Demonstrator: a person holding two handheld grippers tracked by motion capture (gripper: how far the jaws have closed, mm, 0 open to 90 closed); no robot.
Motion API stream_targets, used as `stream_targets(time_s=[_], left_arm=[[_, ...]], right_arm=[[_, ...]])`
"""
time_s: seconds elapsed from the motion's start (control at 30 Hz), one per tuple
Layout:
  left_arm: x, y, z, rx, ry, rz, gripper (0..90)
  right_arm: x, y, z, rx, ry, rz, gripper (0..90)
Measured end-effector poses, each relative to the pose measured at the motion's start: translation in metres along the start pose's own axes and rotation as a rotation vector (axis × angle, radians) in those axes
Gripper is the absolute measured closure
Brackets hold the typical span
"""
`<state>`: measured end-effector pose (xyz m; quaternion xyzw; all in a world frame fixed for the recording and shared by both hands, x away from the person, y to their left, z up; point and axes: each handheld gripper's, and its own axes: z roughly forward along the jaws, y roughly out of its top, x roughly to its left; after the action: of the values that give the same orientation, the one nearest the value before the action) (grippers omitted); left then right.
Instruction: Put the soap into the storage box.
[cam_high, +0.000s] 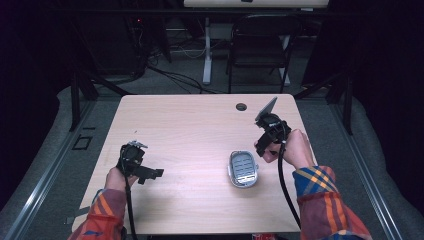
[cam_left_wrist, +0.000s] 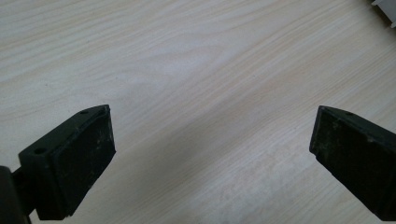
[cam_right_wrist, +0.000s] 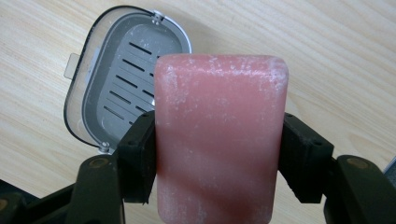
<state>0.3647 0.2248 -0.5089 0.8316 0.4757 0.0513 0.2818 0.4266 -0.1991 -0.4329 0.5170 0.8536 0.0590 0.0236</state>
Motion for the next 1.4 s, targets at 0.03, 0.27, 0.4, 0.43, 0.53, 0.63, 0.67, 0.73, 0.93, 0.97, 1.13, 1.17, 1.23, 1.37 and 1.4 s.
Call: stream_targets(time_s=[0.03,0.27,0.4,0.43,0.53,0.63,0.67,0.73,0.93,0.97,1.13,1.17,1.23,1.37,1.4], left_arm=[[0.0,0.0,0.0,0.0,-0.001,0.001,0.0],[0.0,0.0,0.0,0.001,-0.002,0.001,0.0],[0.0,0.0,0.0,0.001,-0.003,-0.002,0.0],[0.0,0.0,0.0,0.002,-0.003,-0.002,0.0],[0.0,0.0,0.0,0.002,-0.002,0.0,0.0],[0.0,0.0,0.0,0.003,-0.003,-0.001,0.0],[0.0,0.0,0.0,0.002,-0.002,-0.001,0.0],[0.0,0.0,0.0,0.005,-0.003,0.004,0.0],[-0.001,0.0,0.0,0.008,-0.003,0.006,0.0],[-0.001,0.0,0.0,0.008,-0.003,0.006,0.0],[0.0,0.0,0.0,0.009,-0.004,0.007,0.0],[0.0,0.0,0.001,0.008,-0.004,0.005,0.0],[-0.001,0.0,0.001,0.008,-0.003,0.008,0.0],[-0.001,0.0,0.001,0.009,-0.004,0.006,0.0],[-0.001,0.0,0.001,0.01,-0.004,0.009,0.0]], right_arm=[[0.002,0.0,0.002,-0.008,-0.002,0.011,36.8],[0.008,0.004,0.007,0.005,0.008,-0.009,36.8],[0.011,0.007,0.009,0.01,0.007,-0.014,36.9],[0.012,0.007,0.01,0.006,0.012,-0.015,36.9],[0.014,0.009,0.01,0.024,0.015,-0.035,36.9],[0.017,0.009,0.012,0.013,0.027,-0.039,36.9],[0.018,0.01,0.013,0.015,0.022,-0.044,36.9],[0.02,0.011,0.014,0.018,0.026,-0.045,36.8],[0.026,0.012,0.02,0.016,0.041,-0.042,36.9],[0.027,0.013,0.021,0.021,0.042,-0.044,36.9],[0.03,0.015,0.027,0.047,0.043,-0.063,36.9],[0.03,0.015,0.029,0.047,0.047,-0.062,36.8],[0.032,0.016,0.032,0.053,0.051,-0.064,36.8],[0.035,0.017,0.037,0.072,0.05,-0.068,36.8],[0.036,0.018,0.038,0.077,0.05,-0.073,36.8]])
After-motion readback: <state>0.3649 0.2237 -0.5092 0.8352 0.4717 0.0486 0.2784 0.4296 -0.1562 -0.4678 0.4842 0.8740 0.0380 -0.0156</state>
